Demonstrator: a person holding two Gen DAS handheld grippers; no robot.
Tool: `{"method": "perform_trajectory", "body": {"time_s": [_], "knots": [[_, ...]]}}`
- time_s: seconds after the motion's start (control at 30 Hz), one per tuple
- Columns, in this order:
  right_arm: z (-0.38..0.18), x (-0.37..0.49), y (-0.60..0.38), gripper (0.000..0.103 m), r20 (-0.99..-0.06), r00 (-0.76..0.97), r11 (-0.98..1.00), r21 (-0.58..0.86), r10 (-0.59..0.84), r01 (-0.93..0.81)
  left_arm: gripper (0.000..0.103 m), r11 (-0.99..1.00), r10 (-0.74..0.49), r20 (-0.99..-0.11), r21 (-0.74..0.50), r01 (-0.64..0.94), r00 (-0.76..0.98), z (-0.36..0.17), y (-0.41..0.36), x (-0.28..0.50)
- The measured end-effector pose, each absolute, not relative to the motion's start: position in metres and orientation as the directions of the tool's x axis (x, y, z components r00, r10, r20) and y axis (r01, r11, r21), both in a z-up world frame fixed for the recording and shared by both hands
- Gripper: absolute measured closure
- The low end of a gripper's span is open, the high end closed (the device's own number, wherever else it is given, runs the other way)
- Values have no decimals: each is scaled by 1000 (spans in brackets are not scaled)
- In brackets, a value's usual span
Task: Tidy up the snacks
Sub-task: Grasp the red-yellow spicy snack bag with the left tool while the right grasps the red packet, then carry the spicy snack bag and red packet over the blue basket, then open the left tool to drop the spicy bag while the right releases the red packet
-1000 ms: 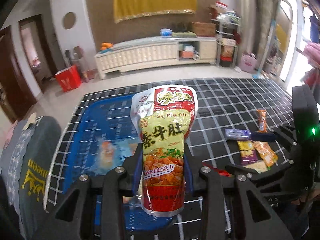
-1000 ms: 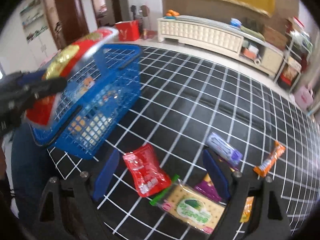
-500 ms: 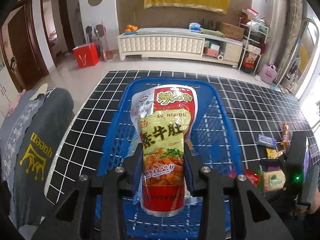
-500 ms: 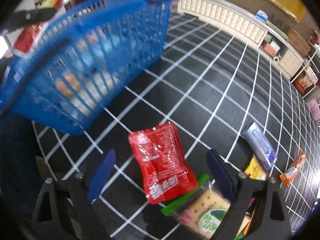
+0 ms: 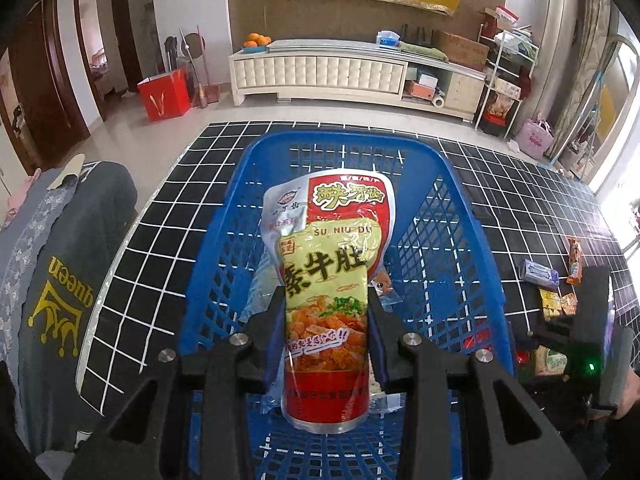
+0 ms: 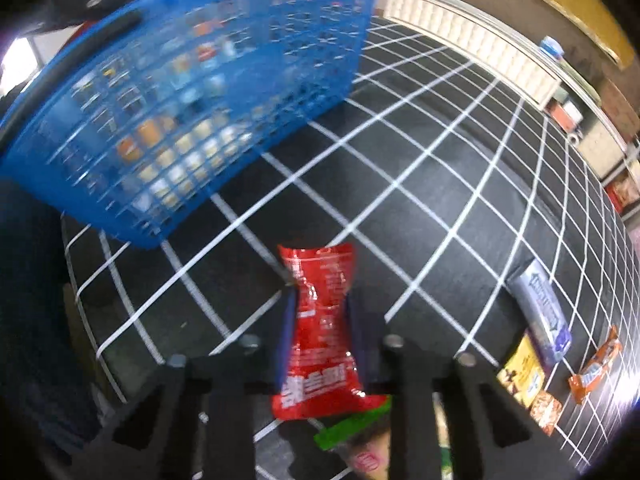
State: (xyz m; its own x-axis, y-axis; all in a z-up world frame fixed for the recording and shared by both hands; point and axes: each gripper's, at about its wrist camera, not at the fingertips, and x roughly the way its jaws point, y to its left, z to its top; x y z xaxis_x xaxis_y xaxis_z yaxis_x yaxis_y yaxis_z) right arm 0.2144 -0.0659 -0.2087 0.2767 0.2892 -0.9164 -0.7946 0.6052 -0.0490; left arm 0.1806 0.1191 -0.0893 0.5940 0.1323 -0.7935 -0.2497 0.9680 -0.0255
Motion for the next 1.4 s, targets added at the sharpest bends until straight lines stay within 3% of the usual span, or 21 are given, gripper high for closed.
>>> {"method": "perform_trajectory", "body": {"time_s": [0.1,0.23,0.7,0.83,1.03,1.4], "knots": [[-208,203,-67,84,-905,311,590,-85,292,-803,69,967,129,-792,-33,-252,597,-89,118,179],[-197,206,-73,85,-892,310,644,-28,330,-764,69,968,118,-789,-43,-246,603,-84,120,173],[-85,198,-59,85,-774,442,702,5,454,-712,68,976,66,-782,-79,-204,619,-65,137,163],[-71,192,-47,85,-749,462,700,2,474,-714,65,975,14,-815,-117,-187,579,-75,139,169],[-65,189,-32,85,-745,472,702,-8,471,-712,50,973,-20,-812,-150,-175,583,-83,143,163],[-45,177,-11,85,-724,485,695,-12,490,-719,50,977,27,-747,-120,-175,664,-51,160,130]]}}
